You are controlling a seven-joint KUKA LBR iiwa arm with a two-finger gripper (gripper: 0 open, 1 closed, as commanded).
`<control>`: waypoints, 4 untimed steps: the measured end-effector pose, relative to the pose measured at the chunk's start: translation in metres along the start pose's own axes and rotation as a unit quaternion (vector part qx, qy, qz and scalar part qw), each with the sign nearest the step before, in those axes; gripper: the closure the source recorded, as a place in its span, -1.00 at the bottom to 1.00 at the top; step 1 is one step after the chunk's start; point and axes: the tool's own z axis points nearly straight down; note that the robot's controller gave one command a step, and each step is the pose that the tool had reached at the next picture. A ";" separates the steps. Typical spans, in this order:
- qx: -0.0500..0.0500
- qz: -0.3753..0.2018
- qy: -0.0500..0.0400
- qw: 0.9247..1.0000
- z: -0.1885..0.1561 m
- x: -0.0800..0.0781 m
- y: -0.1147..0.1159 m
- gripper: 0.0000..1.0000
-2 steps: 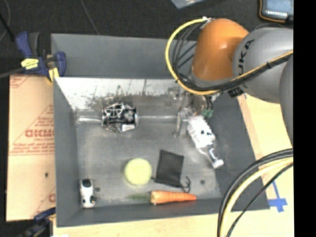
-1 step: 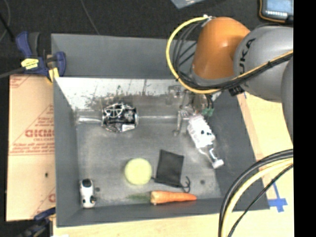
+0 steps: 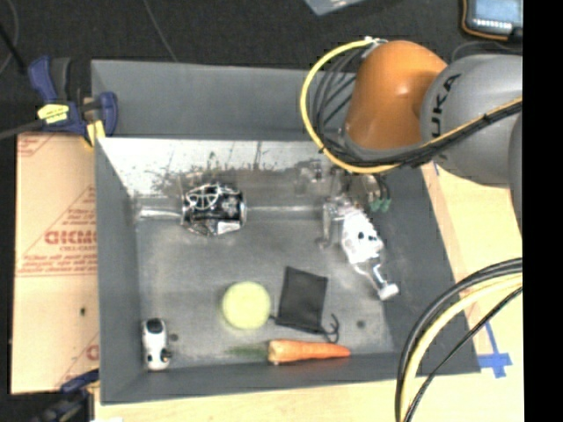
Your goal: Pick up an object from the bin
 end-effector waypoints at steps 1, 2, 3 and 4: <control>0.000 -0.108 0.005 0.994 0.019 0.007 -0.014 -1.00; 0.000 -0.112 -0.001 0.994 0.012 0.009 -0.034 -1.00; 0.001 -0.146 0.002 0.989 0.016 0.027 -0.065 -1.00; 0.001 -0.221 -0.001 0.975 0.044 0.029 -0.102 -1.00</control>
Offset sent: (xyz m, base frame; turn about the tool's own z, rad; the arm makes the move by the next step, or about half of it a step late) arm -0.0055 -0.0676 -0.0079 -0.3576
